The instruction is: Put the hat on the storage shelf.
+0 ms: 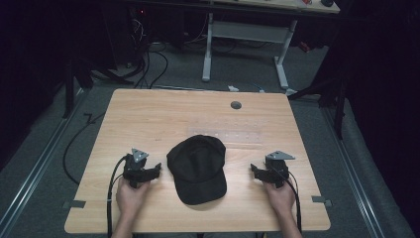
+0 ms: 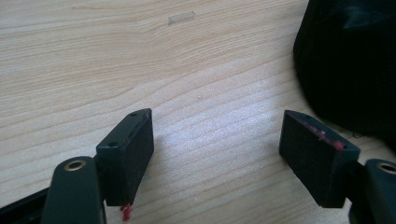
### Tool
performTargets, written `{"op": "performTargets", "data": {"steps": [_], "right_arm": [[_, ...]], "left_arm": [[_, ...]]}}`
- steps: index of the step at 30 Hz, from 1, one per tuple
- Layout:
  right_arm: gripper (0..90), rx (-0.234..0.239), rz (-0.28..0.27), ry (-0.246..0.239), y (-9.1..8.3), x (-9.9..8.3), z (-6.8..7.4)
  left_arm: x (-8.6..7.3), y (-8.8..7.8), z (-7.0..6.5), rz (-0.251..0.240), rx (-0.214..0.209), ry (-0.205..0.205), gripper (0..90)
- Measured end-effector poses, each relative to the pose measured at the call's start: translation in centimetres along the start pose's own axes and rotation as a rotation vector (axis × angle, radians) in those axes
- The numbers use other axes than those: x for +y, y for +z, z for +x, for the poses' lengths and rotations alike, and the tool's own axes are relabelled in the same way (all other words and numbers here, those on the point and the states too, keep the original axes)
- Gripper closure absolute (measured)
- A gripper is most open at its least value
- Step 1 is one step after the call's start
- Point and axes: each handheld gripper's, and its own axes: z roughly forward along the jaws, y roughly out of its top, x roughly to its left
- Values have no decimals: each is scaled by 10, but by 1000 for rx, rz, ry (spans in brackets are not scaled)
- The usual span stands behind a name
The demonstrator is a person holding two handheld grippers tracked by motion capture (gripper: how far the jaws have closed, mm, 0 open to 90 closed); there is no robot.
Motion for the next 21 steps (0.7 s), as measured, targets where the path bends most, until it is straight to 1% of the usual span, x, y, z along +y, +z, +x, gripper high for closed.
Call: {"op": "performTargets", "data": {"steps": [9, 21], "right_arm": [[318, 0, 0, 0, 0, 0, 0], [343, 0, -3, 2, 0, 0, 0]], "left_arm": [[0, 0, 0, -1, -1, -5, 263], [1, 0, 0, -1, 0, -6, 263]]}}
